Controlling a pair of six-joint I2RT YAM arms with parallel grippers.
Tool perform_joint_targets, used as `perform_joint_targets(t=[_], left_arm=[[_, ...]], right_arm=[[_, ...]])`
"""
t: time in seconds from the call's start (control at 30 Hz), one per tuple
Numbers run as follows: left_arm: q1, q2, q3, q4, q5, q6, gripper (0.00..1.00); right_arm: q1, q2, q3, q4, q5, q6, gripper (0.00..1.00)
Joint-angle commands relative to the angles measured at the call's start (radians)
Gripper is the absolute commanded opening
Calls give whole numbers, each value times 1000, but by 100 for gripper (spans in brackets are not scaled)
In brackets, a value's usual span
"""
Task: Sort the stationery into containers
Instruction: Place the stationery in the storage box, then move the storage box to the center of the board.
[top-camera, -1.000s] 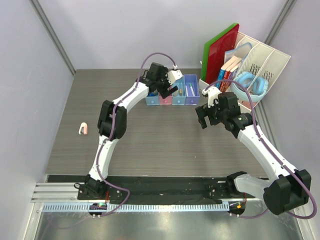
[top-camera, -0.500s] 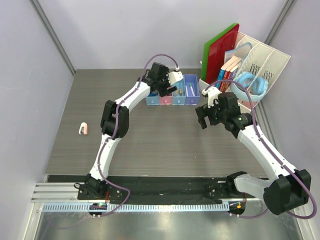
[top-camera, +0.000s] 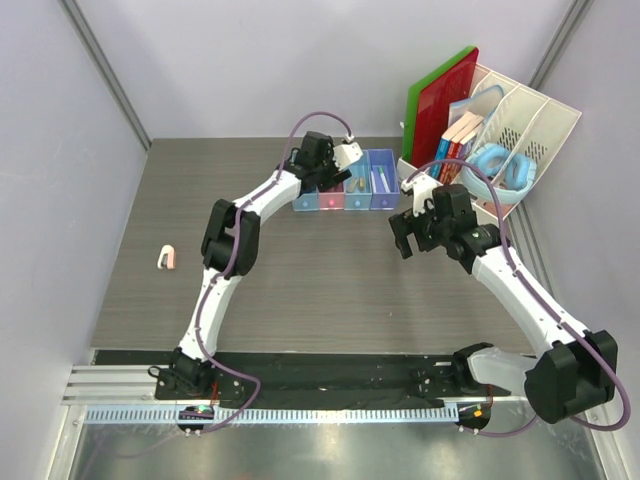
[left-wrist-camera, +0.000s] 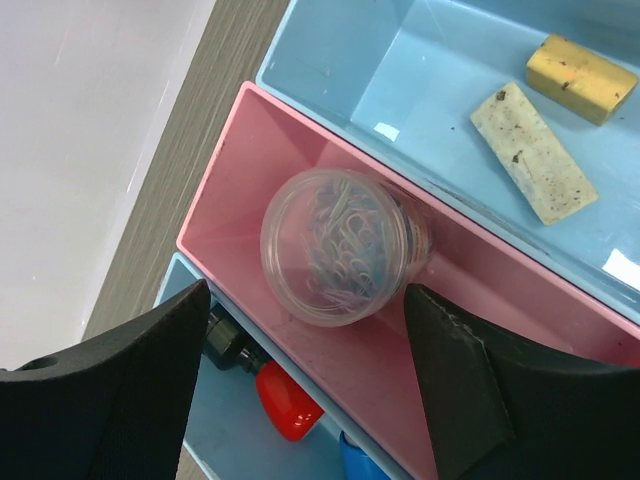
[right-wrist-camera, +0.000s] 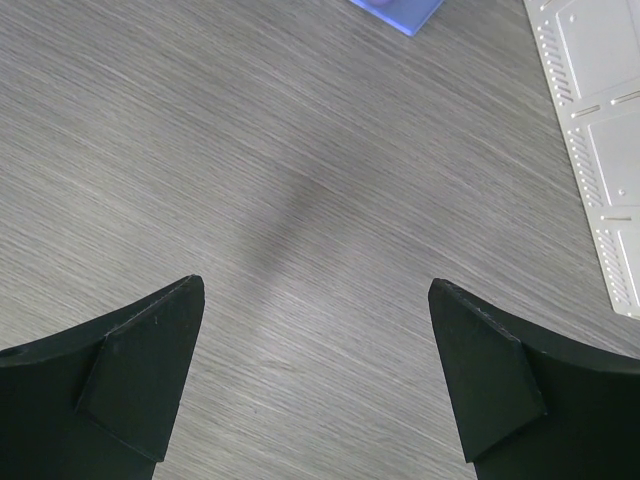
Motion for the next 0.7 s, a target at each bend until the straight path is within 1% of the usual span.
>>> perform_joint_targets(t=[0.0,0.1,0.17,0.33,0.4,0.43,0.53,0.6,0.63,0.67], left_arm=[[-7,-114,-39,-7,49,-71,78],[-7,-168,-88,-47,92,-105,78],[-7,-231,-137,-61,113,-133,78],[-7,-340,-220,-64,127,-153,78],[-7,-374,-245,-55,106,-159,78],[-7,-383,-256,-53,93,-165,78],[-7,-398,-237,-64,-11,-237,77],[-7,-397,-225,-120,-20,-277,72],[-7,-397,-223,-134,-22,-320,67],[-7,-397,-225,-162,-22,-335,56]], right_arm=[[-3,35,25,40,-12,-13,100],[-5,73,58,43,-29,-13,100],[-3,94,77,48,-45,-12,100],[-3,189,141,100,-78,25,99],[-5,226,167,127,-75,48,98],[-3,240,175,173,-66,59,98],[-3,318,212,262,-28,99,97],[-3,396,271,284,-16,125,96],[-5,426,293,298,-6,137,95],[-3,450,314,305,3,152,94]])
